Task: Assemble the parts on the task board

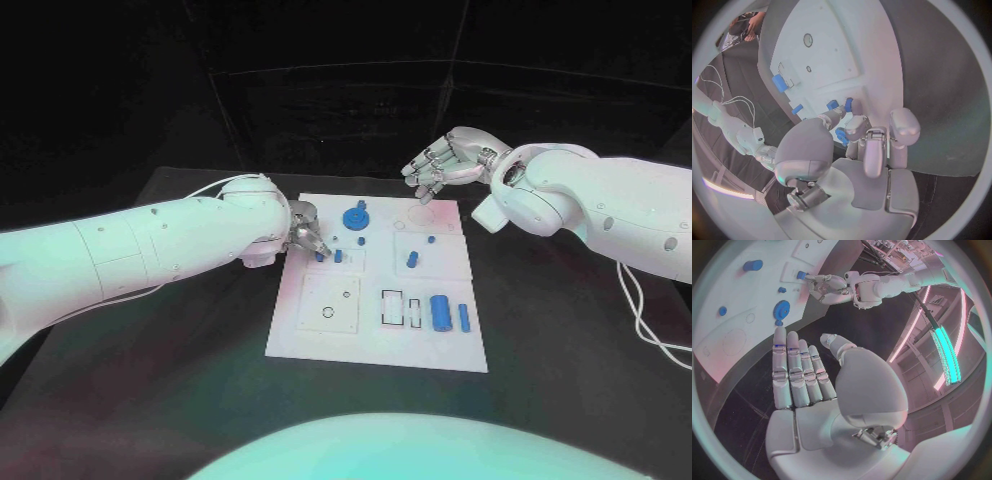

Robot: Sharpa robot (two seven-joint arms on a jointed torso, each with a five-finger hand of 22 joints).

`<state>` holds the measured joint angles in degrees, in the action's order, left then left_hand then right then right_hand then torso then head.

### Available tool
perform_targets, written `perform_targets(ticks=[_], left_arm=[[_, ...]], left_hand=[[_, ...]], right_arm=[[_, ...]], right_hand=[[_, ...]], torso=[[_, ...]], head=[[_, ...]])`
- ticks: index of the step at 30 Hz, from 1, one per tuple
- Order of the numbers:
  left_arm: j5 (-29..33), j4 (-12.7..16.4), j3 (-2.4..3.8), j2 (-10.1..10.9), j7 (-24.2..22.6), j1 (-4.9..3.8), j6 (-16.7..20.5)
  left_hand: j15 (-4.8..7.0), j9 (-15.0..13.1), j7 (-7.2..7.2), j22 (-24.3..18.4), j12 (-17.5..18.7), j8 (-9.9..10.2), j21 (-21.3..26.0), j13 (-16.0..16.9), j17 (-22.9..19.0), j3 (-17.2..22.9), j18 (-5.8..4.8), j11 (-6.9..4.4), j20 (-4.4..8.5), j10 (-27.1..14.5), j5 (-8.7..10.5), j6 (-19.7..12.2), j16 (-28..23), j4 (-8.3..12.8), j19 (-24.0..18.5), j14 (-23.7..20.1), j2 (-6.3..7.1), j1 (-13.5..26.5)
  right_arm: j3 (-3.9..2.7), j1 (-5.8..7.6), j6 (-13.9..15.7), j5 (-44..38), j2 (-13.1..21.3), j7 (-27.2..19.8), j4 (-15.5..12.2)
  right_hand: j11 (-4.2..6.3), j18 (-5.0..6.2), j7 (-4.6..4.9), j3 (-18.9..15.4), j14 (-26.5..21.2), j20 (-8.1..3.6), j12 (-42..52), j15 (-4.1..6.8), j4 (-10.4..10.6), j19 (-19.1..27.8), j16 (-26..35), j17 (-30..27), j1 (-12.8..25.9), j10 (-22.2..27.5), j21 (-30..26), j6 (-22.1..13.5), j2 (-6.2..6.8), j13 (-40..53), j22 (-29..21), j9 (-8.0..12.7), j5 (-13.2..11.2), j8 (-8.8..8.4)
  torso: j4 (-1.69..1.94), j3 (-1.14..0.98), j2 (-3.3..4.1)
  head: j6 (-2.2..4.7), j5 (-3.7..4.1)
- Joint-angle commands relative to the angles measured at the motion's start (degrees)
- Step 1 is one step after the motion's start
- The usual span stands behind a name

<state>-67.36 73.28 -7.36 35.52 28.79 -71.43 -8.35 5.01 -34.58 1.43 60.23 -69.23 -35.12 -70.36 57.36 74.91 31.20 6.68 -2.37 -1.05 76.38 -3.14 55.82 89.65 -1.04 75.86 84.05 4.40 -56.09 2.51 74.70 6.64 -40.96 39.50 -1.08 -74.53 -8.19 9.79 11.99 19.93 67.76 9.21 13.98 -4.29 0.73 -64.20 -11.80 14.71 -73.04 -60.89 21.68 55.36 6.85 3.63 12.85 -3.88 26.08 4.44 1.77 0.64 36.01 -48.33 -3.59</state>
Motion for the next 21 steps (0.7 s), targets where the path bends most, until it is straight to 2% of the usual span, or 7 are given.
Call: perform_targets(ticks=[1,7,15,21], left_arm=[[-0.15,-0.14,-0.1,-0.11,0.22,0.05,0.24],[-0.15,-0.34,-0.1,-0.22,0.4,0.05,-0.04],[-0.15,-0.64,-0.09,-0.06,0.62,0.05,0.25],[0.06,-0.2,-0.07,0.54,-0.03,0.06,3.06]], left_hand=[[0.4,-0.13,0.01,0.14,-0.27,-0.3,-0.25,0.19,14.87,-0.7,-0.5,-0.03,-0.06,0.35,0.22,0.21,0.26,-0.31,0.51,5.9,0.01,0.84],[0.44,-0.21,-0.03,0.25,-0.42,-0.46,-0.29,0.37,14.94,-1.52,-0.53,-0.06,-0.01,0.41,0.22,0.26,0.29,-0.85,0.57,5.91,0.09,1.46],[0.45,-0.32,-0.01,0.34,-0.47,-0.68,-0.3,0.4,14.95,-3.07,-0.55,-0.05,0.03,0.36,0.22,0.31,0.29,-1.88,0.61,5.91,0.27,2.62],[0.45,-0.53,0.01,0.6,-0.79,-1.13,-0.4,0.71,15.09,-8.35,-0.59,-0.03,0.04,0.51,0.24,0.51,0.35,-3.88,0.76,5.95,1.93,5.11]], right_arm=[[-0.03,0.12,-0.39,0.07,-0.04,-0.46,0.02],[-0.03,0.12,-0.41,0.07,-0.07,-0.46,0.0],[-0.03,0.12,-0.35,0.07,0.04,-0.41,-0.07],[-0.03,0.12,-0.28,0.07,0.14,-0.4,-0.13]], right_hand=[[0.08,0.45,0.09,0.01,-0.31,0.22,0.21,-0.08,0.31,-0.34,-0.24,-0.1,0.0,0.49,-0.26,-0.39,-0.37,0.05,-0.07,-0.08,0.26,0.37],[0.08,0.45,0.09,0.01,-0.31,0.22,0.21,-0.08,0.31,-0.34,-0.24,-0.1,0.0,0.49,-0.26,-0.39,-0.37,0.05,-0.07,-0.08,0.26,0.37],[0.08,0.45,0.09,0.01,-0.31,0.22,0.21,-0.08,0.31,-0.34,-0.24,-0.1,0.0,0.49,-0.26,-0.39,-0.37,0.05,-0.07,-0.08,0.26,0.37],[0.08,0.45,0.09,0.01,-0.31,0.22,0.21,-0.08,0.31,-0.34,-0.24,-0.1,0.0,0.49,-0.26,-0.39,-0.37,0.05,-0.07,-0.08,0.26,0.37]], torso=[[0.0,0.01,0.0],[-0.03,-0.03,-0.02],[-0.08,0.02,-0.01],[-0.01,0.03,-0.01]], head=[[-0.07,-0.01],[-0.11,0.0],[-0.06,0.0],[0.07,0.19]])
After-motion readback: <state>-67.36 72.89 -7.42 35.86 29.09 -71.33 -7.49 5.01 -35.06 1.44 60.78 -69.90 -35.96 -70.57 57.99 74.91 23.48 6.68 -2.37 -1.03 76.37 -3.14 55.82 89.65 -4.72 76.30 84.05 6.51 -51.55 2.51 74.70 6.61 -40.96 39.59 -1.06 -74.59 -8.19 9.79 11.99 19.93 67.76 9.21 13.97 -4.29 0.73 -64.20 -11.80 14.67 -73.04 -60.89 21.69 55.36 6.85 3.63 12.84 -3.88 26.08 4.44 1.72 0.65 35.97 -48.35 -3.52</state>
